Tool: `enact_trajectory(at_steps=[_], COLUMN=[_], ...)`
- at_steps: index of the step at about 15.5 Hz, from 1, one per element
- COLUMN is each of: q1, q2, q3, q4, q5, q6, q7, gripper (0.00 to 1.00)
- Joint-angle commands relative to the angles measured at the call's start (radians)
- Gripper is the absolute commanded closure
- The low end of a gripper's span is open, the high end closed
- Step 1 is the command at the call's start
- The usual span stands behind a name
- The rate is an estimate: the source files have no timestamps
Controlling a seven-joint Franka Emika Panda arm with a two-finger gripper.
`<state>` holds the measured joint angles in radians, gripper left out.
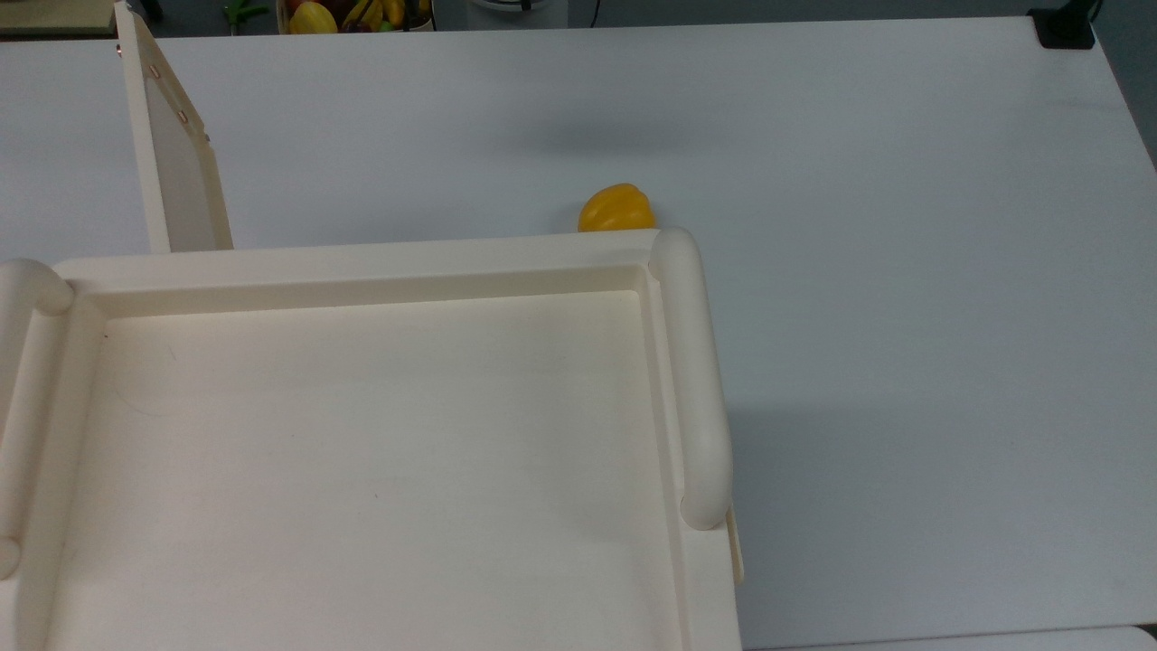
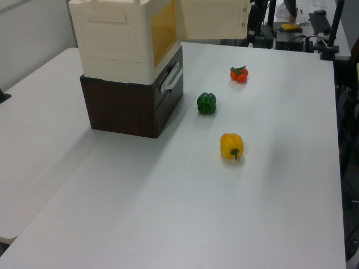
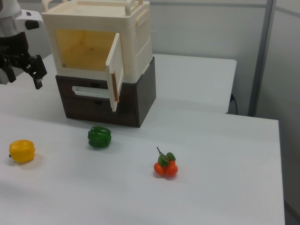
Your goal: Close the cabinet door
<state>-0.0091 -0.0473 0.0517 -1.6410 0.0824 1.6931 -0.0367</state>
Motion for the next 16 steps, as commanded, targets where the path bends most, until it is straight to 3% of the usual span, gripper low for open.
enact_trajectory(at_steps=[1,3,4,13,14,16], q1=[0.006,0.006,0.006,-0.003,-0.003,-0.003], q2=[0.0,0.001,0.001,-0.002,-0.003,-0.006], q3=[-0.004,-0.004,-0.004,-0.007,-0.012,-0.016], q4=[-0.011,-0.011,-0.011,-0.014,-0.014,-0.016], q5=[0.007,0.007,0.005,0.014,0.017,0.019], q6=[0.028,0.037,0.043,0.04,0.039,0.033], q7=[-0.018,-0.026,-0.028,-0.106,-0.106,-0.104], gripper=[0.0,0.0,0.05,0.93,1.0,1.0])
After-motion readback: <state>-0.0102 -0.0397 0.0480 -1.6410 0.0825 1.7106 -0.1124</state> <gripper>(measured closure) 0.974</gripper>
